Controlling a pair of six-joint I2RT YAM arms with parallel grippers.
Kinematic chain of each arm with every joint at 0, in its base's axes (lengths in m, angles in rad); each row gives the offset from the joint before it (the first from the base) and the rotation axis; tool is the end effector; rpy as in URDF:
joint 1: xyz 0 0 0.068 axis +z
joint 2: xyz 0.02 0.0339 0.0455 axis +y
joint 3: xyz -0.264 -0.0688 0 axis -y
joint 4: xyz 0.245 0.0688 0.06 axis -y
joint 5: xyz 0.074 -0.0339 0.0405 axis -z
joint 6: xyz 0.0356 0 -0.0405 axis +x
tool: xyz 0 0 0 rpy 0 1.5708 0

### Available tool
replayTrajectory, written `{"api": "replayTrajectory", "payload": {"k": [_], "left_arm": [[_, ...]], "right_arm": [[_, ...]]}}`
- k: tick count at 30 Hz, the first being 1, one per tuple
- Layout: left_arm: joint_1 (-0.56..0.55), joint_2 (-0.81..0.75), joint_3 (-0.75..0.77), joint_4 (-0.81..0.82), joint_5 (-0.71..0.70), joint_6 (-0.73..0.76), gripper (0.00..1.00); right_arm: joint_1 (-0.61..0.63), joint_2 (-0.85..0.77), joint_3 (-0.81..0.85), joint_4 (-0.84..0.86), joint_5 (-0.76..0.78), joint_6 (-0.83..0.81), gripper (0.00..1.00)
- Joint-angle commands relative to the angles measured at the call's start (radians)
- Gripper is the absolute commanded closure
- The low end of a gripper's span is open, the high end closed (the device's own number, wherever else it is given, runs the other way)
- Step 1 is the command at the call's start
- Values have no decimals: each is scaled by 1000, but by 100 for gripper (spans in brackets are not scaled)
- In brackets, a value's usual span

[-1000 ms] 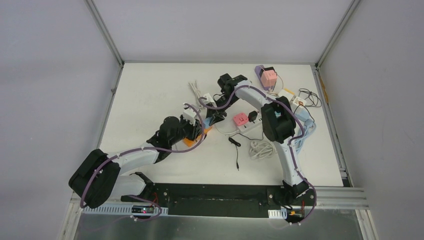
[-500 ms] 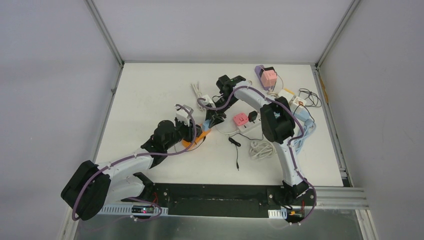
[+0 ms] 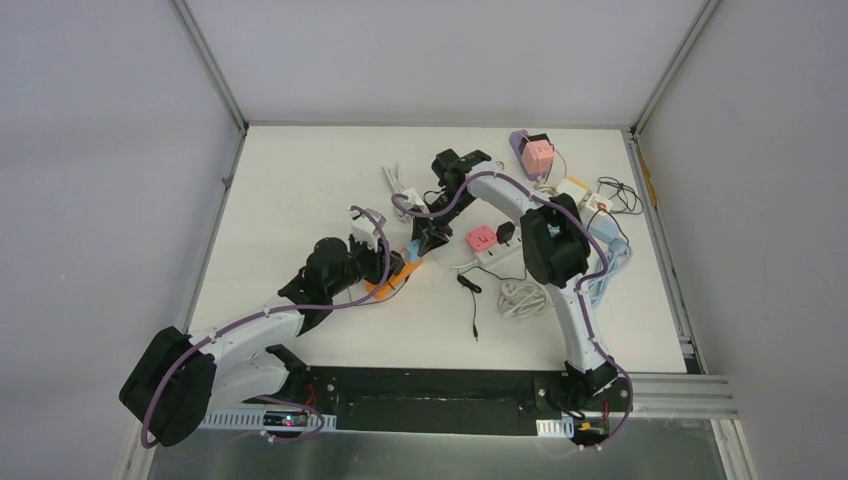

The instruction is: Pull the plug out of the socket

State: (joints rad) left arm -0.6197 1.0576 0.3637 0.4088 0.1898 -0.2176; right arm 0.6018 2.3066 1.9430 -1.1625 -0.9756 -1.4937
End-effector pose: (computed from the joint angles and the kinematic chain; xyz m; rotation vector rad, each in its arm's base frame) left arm 0.1765 -0.1342 0.2023 0.5162 1.8491 -0.7496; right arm 0.3557 0.2800 0.1843 -2.1305 1.1951 1.1457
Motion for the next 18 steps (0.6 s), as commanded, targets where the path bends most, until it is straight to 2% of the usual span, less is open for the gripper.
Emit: {"api": "replayTrajectory", "payload": {"k": [1, 9, 12, 15, 18], "left_arm": [[-3, -65, 59, -10, 93, -70, 100], [-3, -114, 119, -229, -39, -84, 100], [-3, -104, 141, -230, -60, -99, 100], [-3, -76, 148, -172, -7, -122, 100], [-3, -29, 167, -201, 14, -111, 100]], "right_arm": [[-10, -2, 21, 43, 144, 33, 90], [-4, -3, 25, -40, 141, -46, 90], [1, -1, 25, -58, 121, -54, 90], [6, -1, 19, -50, 117, -40, 90], [16, -2, 16, -62, 107, -37, 90]]}}
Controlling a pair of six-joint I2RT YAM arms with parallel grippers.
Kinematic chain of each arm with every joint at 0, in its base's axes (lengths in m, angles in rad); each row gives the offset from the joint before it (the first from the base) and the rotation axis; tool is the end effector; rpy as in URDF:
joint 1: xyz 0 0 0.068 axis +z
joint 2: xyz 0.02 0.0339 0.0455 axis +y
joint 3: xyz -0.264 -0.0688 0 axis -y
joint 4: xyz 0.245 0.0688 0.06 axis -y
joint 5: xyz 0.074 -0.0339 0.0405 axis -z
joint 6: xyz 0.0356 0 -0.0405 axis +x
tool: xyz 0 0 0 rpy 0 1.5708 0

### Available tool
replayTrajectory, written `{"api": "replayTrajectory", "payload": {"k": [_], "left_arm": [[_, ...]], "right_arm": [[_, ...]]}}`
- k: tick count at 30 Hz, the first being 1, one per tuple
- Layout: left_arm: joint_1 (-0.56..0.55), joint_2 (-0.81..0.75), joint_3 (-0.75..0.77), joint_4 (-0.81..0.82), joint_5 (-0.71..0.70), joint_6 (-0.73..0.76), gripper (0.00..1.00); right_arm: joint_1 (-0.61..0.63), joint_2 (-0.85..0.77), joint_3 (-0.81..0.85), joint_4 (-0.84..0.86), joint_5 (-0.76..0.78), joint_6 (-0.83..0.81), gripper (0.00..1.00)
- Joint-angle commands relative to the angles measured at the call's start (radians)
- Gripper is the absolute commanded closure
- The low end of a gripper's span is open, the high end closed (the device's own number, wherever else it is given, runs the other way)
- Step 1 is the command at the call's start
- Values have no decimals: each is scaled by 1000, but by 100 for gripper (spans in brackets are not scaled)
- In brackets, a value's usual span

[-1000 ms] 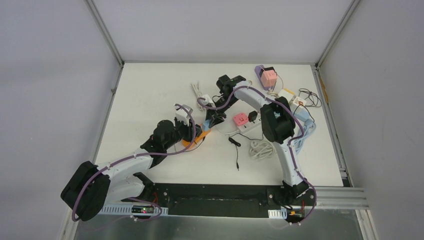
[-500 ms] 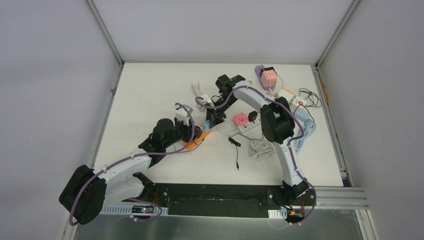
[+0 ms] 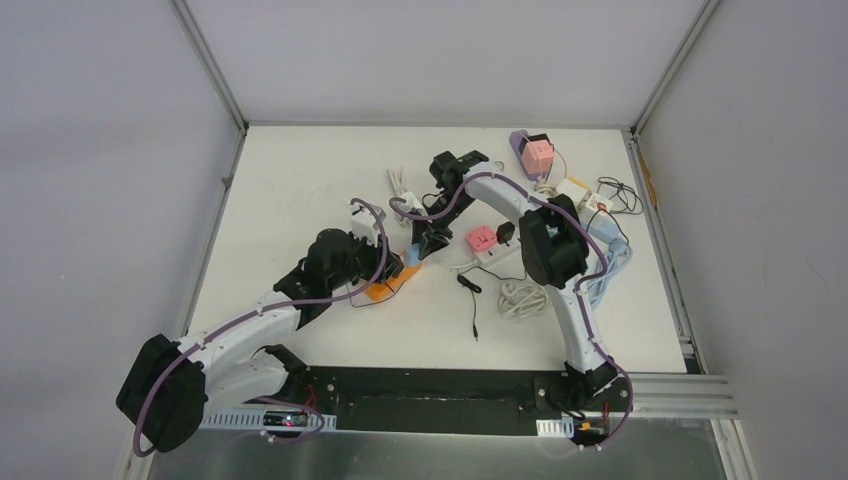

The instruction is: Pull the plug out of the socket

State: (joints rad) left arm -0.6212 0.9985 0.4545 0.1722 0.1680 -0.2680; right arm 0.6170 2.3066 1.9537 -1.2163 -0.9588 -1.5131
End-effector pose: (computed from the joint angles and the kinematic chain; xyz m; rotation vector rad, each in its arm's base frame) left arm 0.1749 -0.1325 0.2203 0.4668 1.9576 -0.7433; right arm 0.3485 0.2830 0.1864 -2.1697 1.2004 1.1609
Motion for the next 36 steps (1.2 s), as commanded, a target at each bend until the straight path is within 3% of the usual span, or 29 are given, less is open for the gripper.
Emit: {"api": "replayTrajectory", "payload": {"k": [1, 5, 13, 22, 28, 36], "left_arm": [[-2, 49, 87, -4, 18, -53, 100], [-4, 123, 210, -281, -121, -19, 100], [-3, 9, 135, -45, -26, -40, 100], [-3, -142, 96, -219, -64, -68, 100], [0, -264, 138, -432, -209, -102, 100], [76, -330, 185, -565, -329, -164, 100]], "right_arm": [[3, -1, 5, -13, 87, -16, 90], [7, -3, 4, 16, 94, 24, 90], [2, -2, 12, 64, 130, 84, 90], [-42, -2, 27, 131, 160, 162, 90], [-59, -2, 37, 234, 217, 276, 90], [-64, 2, 24, 365, 331, 422, 90]]}}
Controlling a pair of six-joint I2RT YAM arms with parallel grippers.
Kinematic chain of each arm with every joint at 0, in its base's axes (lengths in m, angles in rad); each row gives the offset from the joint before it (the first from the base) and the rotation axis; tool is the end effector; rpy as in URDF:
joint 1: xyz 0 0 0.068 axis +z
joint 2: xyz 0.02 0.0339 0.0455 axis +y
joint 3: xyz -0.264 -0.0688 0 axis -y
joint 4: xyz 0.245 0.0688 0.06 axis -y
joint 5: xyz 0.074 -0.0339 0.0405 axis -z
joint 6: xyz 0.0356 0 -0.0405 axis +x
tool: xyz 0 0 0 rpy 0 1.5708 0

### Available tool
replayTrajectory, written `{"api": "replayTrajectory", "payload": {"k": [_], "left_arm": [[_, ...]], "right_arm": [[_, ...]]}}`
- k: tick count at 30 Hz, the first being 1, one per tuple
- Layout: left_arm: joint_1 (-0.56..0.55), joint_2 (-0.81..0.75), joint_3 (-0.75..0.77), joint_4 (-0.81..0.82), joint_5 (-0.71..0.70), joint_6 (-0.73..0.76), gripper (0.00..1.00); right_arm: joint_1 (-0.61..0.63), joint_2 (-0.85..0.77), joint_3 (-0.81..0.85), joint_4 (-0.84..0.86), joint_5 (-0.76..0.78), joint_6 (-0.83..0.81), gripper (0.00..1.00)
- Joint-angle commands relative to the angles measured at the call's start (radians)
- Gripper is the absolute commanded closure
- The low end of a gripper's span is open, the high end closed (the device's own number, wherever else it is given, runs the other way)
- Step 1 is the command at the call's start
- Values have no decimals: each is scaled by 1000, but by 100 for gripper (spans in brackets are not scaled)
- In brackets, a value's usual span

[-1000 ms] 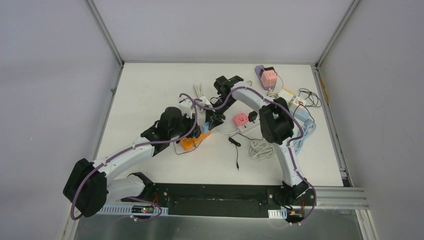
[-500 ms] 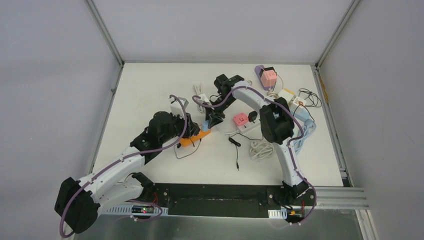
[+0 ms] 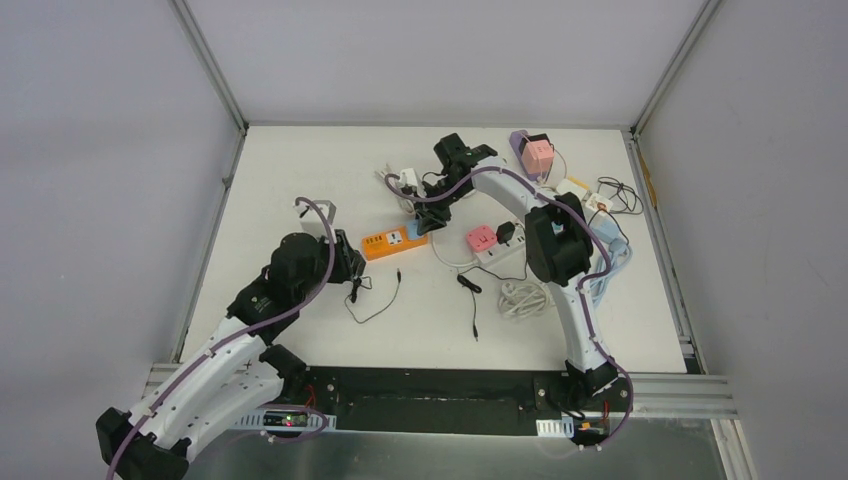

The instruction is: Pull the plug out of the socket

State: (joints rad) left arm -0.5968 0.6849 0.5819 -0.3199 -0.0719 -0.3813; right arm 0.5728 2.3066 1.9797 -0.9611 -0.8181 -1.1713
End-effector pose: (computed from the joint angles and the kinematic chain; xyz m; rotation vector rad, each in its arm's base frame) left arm 0.1381 -0.0908 0.2701 0.1719 2.0289 -0.5537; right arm 0.3859 0.2798 0.1929 -2.0025 1.4820 0.9256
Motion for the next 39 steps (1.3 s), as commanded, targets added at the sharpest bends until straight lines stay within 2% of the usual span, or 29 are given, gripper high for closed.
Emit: {"api": "replayTrajectory", "payload": {"k": [1, 4, 5, 10, 13, 17, 19, 23, 29, 33, 39], "left_arm": [[73, -13, 62, -80, -90, -56, 100], [156, 5, 75, -85, -87, -83, 100], [188, 15, 80, -79, -79, -84, 100], [353, 125, 125, -22, 12, -58, 100], [484, 221, 175, -21, 83, -34, 100], [663, 332, 242, 14, 180, -15, 100], [744, 398, 287, 29, 216, -7, 100], [835, 540, 400, 56, 251, 8, 100], [858, 787, 550, 213, 319, 84, 99], [859, 961, 682, 300, 300, 101, 98], [857, 1161, 926, 316, 195, 145, 95]], "right_arm": [[-23, 2, -5, 116, 200, 87, 89], [-27, -2, -15, 116, 206, 95, 87], [-28, -1, -18, 112, 203, 101, 83], [-36, -11, -22, 70, 142, 119, 45], [-39, -16, -2, 48, 110, 151, 30], [-45, -20, 56, 11, 63, 201, 19], [-49, -22, 89, -7, 44, 221, 1], [-66, -21, 158, -43, 10, 272, 0], [-116, -33, 236, -138, -63, 347, 0], [-143, -56, 238, -188, -87, 367, 0], [-181, -80, 207, -212, -99, 403, 0]]}}
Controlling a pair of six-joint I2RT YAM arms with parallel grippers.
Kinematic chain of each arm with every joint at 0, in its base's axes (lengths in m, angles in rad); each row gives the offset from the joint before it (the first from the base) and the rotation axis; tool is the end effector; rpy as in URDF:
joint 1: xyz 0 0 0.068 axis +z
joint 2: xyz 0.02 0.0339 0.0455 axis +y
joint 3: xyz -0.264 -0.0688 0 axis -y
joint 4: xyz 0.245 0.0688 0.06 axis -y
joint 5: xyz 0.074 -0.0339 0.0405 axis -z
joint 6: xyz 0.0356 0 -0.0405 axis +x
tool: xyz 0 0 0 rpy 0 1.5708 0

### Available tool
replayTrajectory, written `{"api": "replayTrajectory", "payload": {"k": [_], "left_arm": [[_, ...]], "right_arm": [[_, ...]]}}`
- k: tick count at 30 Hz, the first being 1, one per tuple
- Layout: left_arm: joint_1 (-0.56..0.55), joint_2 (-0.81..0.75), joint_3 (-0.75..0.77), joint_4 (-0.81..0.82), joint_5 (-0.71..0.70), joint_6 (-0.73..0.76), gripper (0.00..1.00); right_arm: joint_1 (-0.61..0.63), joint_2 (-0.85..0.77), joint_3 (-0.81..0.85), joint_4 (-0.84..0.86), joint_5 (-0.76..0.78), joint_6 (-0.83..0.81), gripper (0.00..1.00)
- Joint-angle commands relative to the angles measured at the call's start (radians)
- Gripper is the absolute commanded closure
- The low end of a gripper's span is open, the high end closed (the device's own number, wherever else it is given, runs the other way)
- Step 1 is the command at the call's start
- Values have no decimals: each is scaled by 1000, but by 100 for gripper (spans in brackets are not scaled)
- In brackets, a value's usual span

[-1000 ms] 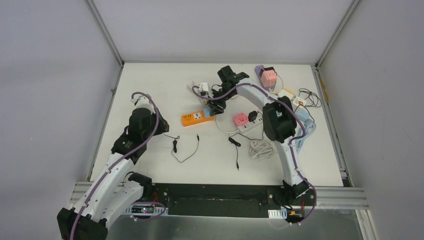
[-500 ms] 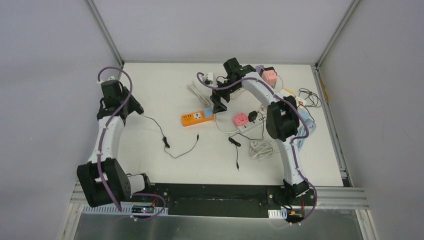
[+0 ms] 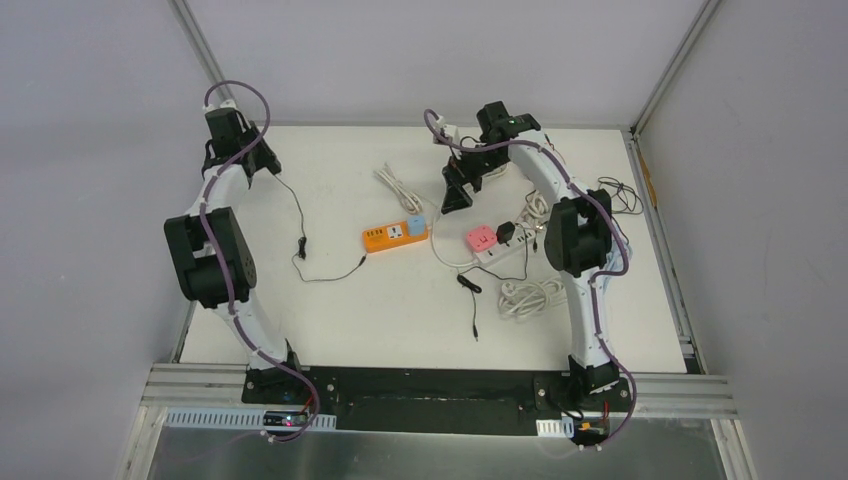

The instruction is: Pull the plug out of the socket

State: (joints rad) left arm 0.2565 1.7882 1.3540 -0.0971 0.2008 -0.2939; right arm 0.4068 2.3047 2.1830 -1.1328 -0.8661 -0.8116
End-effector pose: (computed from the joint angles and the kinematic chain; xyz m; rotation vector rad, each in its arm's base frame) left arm 0.4064 0.0993 0.2675 -0.4532 2.0493 -0.2335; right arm 0.4278 0.2138 0.2471 -1.5657 1.9251 1.0414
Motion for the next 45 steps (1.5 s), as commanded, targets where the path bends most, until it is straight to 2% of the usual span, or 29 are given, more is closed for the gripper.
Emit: {"api": "replayTrajectory", "payload": {"k": [1, 6, 9, 12, 17, 19, 24, 26, 28, 33, 37, 39, 41, 45], "left_arm": [[3, 87, 190, 92, -88, 76, 94], [3, 255, 369, -3, -88, 108, 89], [3, 335, 405, -15, -75, 102, 87], [7, 402, 451, -45, -56, 74, 79], [7, 460, 487, -70, -21, 29, 73], [6, 458, 483, -75, -23, 21, 63], [6, 403, 468, -123, -47, 16, 22], [7, 356, 447, -127, -46, 16, 14], [7, 297, 406, -130, -44, 21, 8], [9, 99, 261, -123, -20, 37, 4], [9, -76, 80, -52, 73, -4, 1], [10, -176, -40, 21, 114, -59, 1], [11, -267, -167, 88, 156, -175, 1], [15, -429, -407, 229, 314, -310, 1]], "right_arm": [[-21, -79, -3, -42, -51, 48, 0], [-41, -67, -20, -45, -57, 66, 0], [-46, -60, -17, -44, -62, 70, 1], [-52, -56, -18, -44, -61, 73, 1], [-55, -56, -37, -41, -54, 76, 1], [-56, -57, -45, -40, -56, 78, 1], [-54, -62, -57, -39, -57, 86, 2], [-53, -64, -60, -38, -58, 87, 2], [-54, -68, -61, -39, -62, 90, 2], [-53, -78, -64, -39, -86, 96, 2], [-52, -90, -81, -36, -132, 108, 2], [-52, -97, -95, -25, -153, 127, 2], [-50, -104, -107, -11, -164, 149, 2], [-44, -111, -110, 10, -173, 207, 3]]}}
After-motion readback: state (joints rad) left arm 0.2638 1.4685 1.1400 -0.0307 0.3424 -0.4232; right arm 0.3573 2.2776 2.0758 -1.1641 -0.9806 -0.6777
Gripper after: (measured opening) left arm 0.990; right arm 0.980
